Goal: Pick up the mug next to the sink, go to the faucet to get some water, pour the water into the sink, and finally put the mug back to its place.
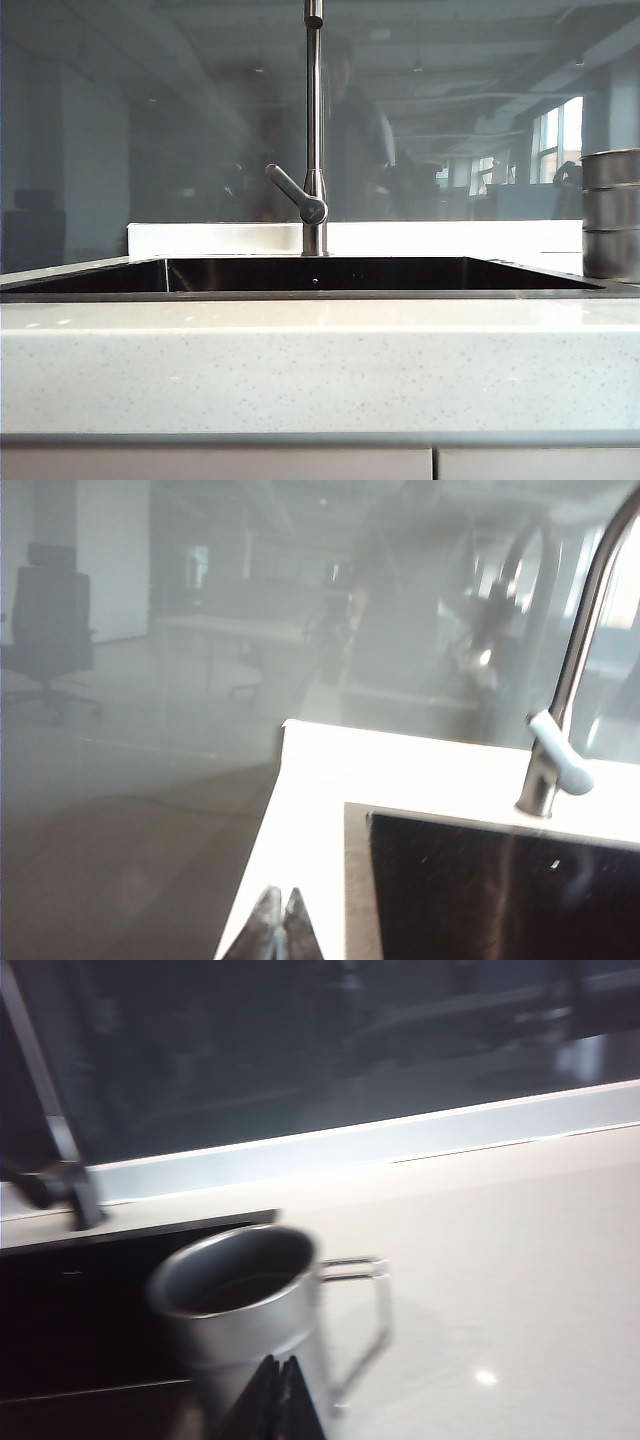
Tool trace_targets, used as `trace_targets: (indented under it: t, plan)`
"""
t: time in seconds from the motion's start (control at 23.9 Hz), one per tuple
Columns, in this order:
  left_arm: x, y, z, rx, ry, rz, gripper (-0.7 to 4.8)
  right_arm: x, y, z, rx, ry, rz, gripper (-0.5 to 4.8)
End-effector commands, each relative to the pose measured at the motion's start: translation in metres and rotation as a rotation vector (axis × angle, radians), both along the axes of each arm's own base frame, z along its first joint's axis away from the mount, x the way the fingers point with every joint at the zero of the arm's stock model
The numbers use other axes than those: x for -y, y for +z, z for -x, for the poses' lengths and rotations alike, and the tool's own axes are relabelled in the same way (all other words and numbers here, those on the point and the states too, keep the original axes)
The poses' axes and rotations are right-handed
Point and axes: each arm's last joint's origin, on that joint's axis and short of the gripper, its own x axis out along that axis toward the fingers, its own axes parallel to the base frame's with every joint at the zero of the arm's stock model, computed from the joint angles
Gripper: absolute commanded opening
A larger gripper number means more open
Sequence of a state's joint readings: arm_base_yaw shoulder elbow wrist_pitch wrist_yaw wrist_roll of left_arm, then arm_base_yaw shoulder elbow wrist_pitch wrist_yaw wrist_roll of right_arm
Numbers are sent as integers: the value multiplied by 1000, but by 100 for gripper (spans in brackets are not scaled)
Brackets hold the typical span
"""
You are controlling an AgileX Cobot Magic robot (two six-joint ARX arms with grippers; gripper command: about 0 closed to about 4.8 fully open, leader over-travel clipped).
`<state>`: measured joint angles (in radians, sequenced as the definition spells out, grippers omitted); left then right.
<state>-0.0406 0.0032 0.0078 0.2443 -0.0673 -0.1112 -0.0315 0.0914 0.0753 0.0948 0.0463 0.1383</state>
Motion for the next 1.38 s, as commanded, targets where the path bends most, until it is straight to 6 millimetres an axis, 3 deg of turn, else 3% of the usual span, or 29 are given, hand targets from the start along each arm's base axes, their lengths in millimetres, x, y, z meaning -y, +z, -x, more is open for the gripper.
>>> trace_targets:
  t: [0.04,0.13,0.17,0.46,0.71,1.38]
  plan:
    - [0,3,1,19,-7,19,-6,1,1,-14,-24,-32,48,165]
    - [0,3,1,20,-6,20,-6,2,-4,-28,-83,-38,128,243]
    - [0,3,1,21,-6,20,-6,2,-5,-33,-101,-38,151,257]
    - [0,3,1,20,-7,19,-6,20,-14,-76,-158,-122,182,254]
    - [0,3,1,19,-7,19,-5,21,-27,-88,-181,-18,175,252]
    - [1,1,0,7,-56,6,-5,29,-30,-114,-138,-40,126,252]
